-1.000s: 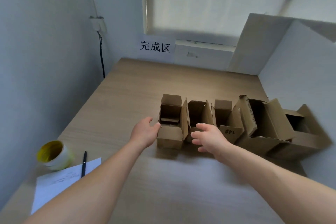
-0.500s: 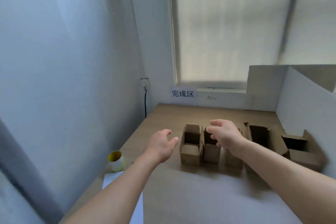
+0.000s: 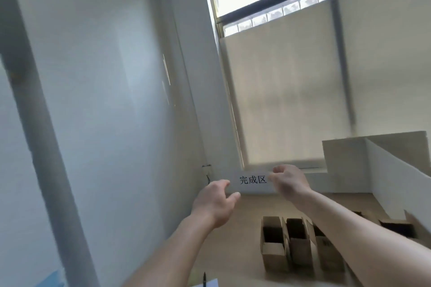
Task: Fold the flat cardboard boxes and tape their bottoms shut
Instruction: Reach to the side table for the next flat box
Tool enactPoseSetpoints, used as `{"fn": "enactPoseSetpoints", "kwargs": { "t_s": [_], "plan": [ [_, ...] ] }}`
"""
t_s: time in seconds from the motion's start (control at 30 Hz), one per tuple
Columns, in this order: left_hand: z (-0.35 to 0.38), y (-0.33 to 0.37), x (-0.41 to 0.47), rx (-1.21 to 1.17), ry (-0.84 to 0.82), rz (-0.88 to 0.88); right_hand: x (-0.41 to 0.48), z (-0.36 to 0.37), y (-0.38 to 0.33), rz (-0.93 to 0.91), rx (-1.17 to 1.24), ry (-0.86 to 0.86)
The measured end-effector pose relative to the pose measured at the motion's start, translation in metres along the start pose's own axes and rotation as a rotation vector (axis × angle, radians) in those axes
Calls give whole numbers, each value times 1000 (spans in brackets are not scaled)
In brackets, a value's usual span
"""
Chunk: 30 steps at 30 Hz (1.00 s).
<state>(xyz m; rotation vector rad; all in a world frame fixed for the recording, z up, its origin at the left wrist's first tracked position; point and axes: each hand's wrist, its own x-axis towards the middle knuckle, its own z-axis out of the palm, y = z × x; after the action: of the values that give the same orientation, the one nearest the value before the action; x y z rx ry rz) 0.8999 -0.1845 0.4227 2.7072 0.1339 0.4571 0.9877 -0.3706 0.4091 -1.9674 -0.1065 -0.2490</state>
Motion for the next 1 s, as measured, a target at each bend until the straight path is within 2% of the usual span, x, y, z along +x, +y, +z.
{"fn": "enactPoseSetpoints", "kwargs": {
  "t_s": [0.2,0.37,0.53,0.6,0.77,0.9,1.0],
  "plan": [
    [-78,-22,-36,80,55,-7,-47,15,-58,-171,-306,-101],
    [-121,-31,-68,136,103,-4,-94,13,-110,-519,-928,-129],
    [-122,-40,-104,160,71,17,-132,35,-130,-671,-1187,-147],
    [-128,-44,-113,203,69,29,-140,42,-140,-680,-1166,-153],
    [-151,-66,-136,241,134,14,-160,51,-154,-679,-920,-190],
    [-155,-98,-164,252,139,-69,-176,63,-147,-589,-776,-399],
    [-161,-118,-192,269,146,-159,-181,96,-157,-575,-572,-546]
  ]
}}
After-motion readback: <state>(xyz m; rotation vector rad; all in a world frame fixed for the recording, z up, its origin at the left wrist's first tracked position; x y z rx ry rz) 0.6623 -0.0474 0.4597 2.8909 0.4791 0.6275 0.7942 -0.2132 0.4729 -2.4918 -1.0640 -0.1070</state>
